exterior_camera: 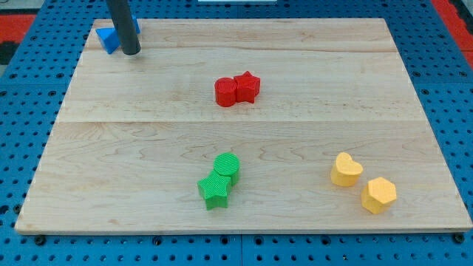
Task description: Move the arm to the top left of the red circle
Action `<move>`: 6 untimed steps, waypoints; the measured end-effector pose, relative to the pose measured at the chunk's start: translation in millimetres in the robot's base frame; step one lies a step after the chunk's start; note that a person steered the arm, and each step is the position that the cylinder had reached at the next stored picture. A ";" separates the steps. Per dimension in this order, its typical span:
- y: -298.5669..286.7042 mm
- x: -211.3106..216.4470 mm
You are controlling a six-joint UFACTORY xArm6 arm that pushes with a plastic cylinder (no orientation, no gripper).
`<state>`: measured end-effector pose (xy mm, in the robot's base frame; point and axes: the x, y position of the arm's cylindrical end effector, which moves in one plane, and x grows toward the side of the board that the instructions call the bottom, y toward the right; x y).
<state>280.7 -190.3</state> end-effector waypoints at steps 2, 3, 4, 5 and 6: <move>34.8 0.2; 83.9 0.2; 129.9 0.2; 132.6 0.2; 133.9 0.2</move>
